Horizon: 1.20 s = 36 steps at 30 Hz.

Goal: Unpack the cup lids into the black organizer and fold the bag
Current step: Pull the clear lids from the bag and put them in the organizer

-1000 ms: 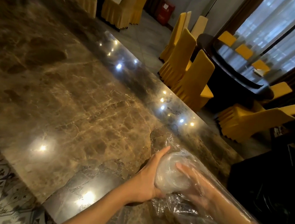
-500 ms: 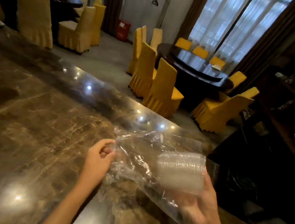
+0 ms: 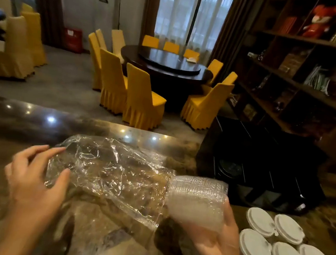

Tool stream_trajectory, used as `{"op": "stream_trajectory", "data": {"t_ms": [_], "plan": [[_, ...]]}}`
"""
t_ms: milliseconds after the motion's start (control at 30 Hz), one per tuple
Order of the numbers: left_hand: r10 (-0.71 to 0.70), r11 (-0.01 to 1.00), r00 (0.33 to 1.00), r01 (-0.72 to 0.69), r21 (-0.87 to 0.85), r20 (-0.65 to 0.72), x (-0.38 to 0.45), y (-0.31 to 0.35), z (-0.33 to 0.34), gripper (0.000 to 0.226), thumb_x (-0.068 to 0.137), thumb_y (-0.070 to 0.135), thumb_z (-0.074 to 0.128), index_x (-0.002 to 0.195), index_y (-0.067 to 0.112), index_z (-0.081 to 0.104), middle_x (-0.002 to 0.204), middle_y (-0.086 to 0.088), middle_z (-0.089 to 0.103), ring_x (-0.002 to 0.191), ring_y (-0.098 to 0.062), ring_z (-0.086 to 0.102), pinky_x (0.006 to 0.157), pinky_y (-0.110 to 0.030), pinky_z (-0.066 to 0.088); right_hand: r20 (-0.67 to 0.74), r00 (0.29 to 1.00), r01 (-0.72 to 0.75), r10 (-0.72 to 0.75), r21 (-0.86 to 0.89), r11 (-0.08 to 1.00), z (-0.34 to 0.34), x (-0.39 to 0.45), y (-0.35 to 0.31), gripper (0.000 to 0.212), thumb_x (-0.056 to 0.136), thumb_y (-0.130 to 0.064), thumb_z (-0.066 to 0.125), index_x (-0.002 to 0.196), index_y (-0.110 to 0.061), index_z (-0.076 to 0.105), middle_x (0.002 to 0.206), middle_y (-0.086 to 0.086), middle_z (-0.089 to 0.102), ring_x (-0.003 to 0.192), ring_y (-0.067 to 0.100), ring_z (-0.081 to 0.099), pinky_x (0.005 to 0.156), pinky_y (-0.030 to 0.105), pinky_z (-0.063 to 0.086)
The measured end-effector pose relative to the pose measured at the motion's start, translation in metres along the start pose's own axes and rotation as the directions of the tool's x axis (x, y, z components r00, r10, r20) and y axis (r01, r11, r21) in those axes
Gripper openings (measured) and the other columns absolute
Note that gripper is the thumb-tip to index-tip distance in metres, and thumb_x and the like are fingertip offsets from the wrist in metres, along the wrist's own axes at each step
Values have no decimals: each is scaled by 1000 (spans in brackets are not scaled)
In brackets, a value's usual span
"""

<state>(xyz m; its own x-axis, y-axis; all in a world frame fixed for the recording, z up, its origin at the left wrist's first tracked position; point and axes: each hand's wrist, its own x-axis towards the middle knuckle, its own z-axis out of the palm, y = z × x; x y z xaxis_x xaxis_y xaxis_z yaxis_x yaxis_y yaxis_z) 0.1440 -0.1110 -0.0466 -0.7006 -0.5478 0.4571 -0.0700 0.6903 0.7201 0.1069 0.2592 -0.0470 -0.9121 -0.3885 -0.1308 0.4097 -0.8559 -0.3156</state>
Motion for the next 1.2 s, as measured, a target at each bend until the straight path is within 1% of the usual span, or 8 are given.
{"op": "stream_trajectory", "data": {"t_ms": [100, 200, 300, 533, 667, 833, 1000, 1200], "plan": [[142, 907, 976, -61, -416, 166, -47, 75, 10, 44, 80, 29, 77, 118, 44, 60, 124, 15, 56, 111, -5, 57, 94, -5, 40, -121, 992, -7, -18, -203, 979, 19, 2, 30, 88, 46, -25, 100, 119, 9, 66, 119, 32, 66, 105, 43, 68, 111, 54, 37], [168, 822, 807, 202, -532, 566, -83, 131, 46, 68, 68, 72, 60, 132, 57, 42, 137, 38, 36, 125, 8, 45, 100, -21, 43, -197, 972, 58, -130, -337, 940, 15, -7, 30, 83, 55, -29, 95, 126, -2, 62, 113, 23, 72, 101, 35, 71, 93, 45, 54], [181, 803, 696, 304, -514, 695, -93, 160, 84, 85, 60, 77, 61, 139, 55, 37, 147, 18, 30, 135, -8, 39, 111, -39, 41, -143, 962, 147, -234, -453, 879, 27, -7, 41, 54, 81, -22, 73, 129, -2, 59, 120, 26, 69, 109, 38, 68, 88, 49, 56], [208, 590, 655, 508, -627, 726, -104, 177, 135, 52, 73, 58, 72, 122, 41, 64, 121, 3, 71, 108, -17, 69, 95, -46, 56, -122, 921, 291, -370, -419, 860, 7, -28, 13, 63, 88, -28, 70, 142, -6, 47, 140, 27, 54, 131, 42, 51, 115, 57, 31], [188, 530, 636, 576, -623, 748, -112, 196, 164, 47, 72, 54, 75, 115, 37, 70, 117, -1, 74, 110, -24, 69, 97, -52, 53, -287, 905, 269, -314, -185, 945, -15, -29, -15, 65, 76, -39, 72, 126, 2, 63, 126, 27, 65, 116, 41, 64, 95, 50, 51], [196, 634, 661, 478, -608, 724, -109, 252, 212, 45, 73, 54, 67, 112, 34, 71, 109, 1, 76, 101, -19, 72, 81, -36, 60, -290, 914, 286, -284, -37, 958, -44, -22, -75, 36, 73, -5, 65, 103, 14, 71, 119, 35, 65, 106, 49, 66, 95, 55, 48], [273, 767, 717, 240, -595, 641, -88, 312, 267, 26, 92, 37, 67, 116, 27, 66, 109, 4, 72, 95, -4, 69, 75, -19, 55, -221, 962, 182, -160, 86, 979, -66, 2, -139, 46, 83, 0, 54, 129, 2, 62, 128, 29, 63, 125, 44, 54, 112, 53, 35], [293, 872, 770, 28, -488, 567, -62, 348, 316, 13, 94, 34, 64, 107, 31, 64, 99, 9, 69, 86, 3, 65, 66, -7, 46, -124, 992, -15, 26, 88, 996, -82, 27, -178, 78, 67, 16, 47, 125, -32, 66, 103, 16, 55, 83, 33, 52, 73, 44, 49]]}}
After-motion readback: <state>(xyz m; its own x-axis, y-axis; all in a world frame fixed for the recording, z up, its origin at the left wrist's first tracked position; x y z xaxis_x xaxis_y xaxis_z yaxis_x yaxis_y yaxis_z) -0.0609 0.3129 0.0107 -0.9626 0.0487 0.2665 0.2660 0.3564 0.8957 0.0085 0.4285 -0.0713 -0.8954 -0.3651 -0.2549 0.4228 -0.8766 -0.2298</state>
